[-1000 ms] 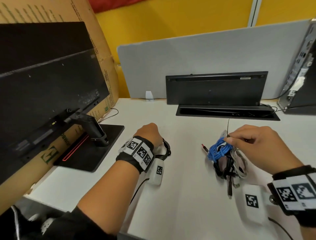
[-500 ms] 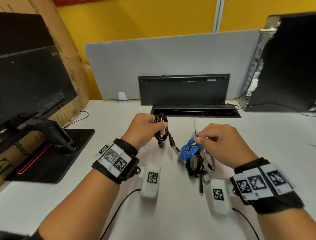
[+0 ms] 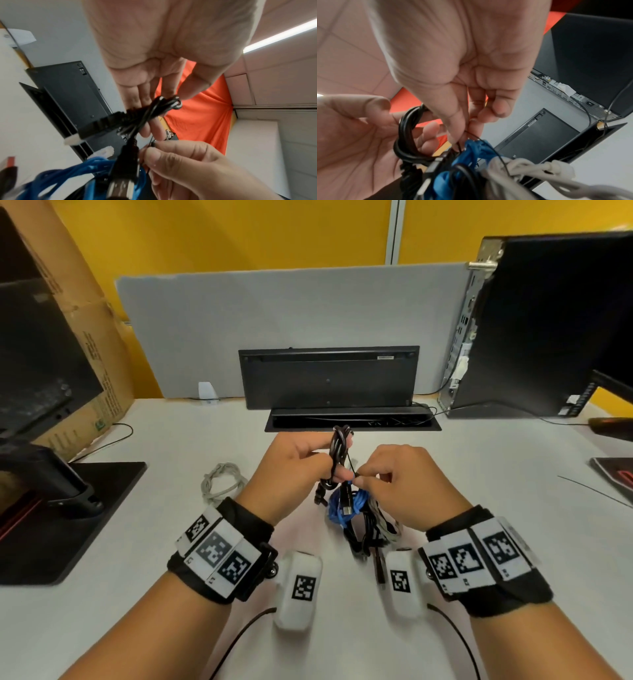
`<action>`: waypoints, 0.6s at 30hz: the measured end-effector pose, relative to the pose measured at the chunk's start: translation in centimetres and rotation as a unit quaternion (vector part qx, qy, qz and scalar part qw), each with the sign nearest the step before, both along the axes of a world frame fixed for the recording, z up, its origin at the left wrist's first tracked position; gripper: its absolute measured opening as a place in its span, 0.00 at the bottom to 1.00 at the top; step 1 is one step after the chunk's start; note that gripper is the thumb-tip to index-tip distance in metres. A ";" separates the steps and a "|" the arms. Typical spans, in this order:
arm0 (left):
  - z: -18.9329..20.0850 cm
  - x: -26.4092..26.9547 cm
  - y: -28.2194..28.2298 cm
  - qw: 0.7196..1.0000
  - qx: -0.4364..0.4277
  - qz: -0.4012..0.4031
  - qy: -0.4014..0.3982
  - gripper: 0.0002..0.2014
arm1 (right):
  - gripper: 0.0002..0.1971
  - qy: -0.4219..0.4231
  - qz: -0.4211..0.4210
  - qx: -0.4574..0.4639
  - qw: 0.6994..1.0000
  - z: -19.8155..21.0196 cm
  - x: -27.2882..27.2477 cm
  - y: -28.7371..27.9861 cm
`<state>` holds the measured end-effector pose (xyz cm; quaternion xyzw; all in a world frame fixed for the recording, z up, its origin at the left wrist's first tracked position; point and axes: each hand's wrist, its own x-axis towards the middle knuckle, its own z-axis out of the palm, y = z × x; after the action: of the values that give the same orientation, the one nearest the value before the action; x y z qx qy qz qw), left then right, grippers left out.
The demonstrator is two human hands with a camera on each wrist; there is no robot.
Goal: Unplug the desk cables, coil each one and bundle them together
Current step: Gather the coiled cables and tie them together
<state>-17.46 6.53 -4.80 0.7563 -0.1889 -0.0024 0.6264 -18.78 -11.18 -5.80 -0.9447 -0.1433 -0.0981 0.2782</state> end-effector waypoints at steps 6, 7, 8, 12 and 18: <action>-0.4 -0.2 -0.5 0.998 0.045 -0.003 -0.037 0.19 | 0.11 0.005 0.014 -0.058 0.998 0.9 -0.4 0.5; -0.5 -0.3 -0.6 0.997 0.056 -0.003 -0.050 0.18 | 0.11 0.006 0.016 -0.058 0.998 1.0 -0.5 0.6; -0.5 -0.3 -0.7 0.996 0.064 -0.002 -0.058 0.17 | 0.11 0.009 0.016 -0.059 0.998 1.0 -0.6 0.7; -1.1 0.1 -0.9 0.994 0.077 0.021 -0.070 0.13 | 0.10 0.006 0.010 -0.024 1.000 0.8 -0.7 0.7; -1.8 0.2 -1.1 0.987 0.118 0.054 -0.094 0.11 | 0.08 -0.008 0.011 0.017 1.000 0.5 -0.5 0.6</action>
<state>-17.27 5.39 -6.64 0.8308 -0.2038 0.0800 0.5117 -19.28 -10.57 -5.33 -0.9375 -0.1541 -0.1053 0.2936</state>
